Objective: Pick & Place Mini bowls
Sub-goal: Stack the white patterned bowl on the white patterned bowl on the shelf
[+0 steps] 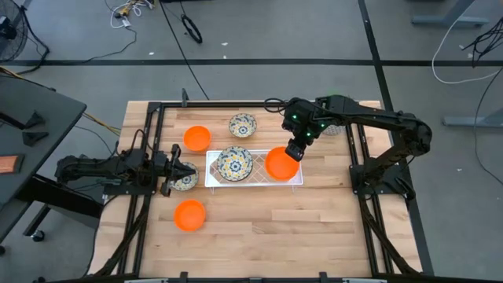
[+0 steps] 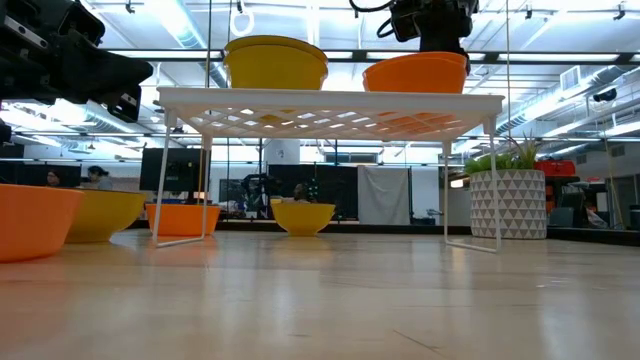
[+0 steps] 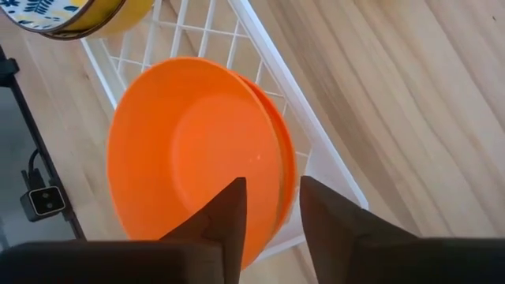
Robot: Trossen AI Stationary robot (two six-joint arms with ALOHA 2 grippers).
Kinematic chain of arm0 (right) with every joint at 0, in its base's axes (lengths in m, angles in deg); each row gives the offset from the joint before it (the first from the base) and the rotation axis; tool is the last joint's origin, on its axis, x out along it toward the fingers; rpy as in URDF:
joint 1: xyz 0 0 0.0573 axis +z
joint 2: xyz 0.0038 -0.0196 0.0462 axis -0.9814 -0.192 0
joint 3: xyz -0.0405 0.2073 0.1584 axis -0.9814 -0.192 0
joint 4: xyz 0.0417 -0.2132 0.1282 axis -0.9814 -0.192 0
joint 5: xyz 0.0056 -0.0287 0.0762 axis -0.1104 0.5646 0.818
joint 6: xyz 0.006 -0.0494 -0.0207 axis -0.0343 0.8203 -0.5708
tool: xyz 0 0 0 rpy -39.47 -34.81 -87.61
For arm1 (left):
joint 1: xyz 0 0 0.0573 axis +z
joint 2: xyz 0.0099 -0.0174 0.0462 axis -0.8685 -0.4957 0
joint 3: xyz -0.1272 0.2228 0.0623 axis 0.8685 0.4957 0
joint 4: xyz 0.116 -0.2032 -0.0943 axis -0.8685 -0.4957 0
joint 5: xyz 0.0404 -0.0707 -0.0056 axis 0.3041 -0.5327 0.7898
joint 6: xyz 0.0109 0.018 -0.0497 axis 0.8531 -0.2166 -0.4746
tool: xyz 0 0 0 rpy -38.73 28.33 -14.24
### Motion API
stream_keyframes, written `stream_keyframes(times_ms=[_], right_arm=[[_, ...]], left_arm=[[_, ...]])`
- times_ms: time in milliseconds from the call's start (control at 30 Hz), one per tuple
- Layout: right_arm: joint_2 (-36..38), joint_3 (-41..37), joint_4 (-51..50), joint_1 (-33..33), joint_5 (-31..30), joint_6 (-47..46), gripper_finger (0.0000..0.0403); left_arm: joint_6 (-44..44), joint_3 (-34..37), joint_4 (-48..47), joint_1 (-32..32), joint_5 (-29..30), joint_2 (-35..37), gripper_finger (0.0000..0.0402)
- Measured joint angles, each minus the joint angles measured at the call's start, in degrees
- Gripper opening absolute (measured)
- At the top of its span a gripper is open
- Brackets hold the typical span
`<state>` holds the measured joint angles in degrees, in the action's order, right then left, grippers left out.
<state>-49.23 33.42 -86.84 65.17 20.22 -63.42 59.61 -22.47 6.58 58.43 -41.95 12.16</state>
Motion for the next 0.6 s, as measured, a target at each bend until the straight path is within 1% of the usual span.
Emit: stream_keyframes(times_ms=[400,600], right_arm=[[2.5,0.06,-0.22,0.0,0.02,-1.58,0.0126],[2.57,3.88,-1.08,-0.24,0.02,-1.69,0.0126]], left_arm=[[0.0,0.01,0.0,0.0,0.0,0.01,0.0023],[0.02,0.0,0.0,0.02,0.0,0.01,0.0023]])
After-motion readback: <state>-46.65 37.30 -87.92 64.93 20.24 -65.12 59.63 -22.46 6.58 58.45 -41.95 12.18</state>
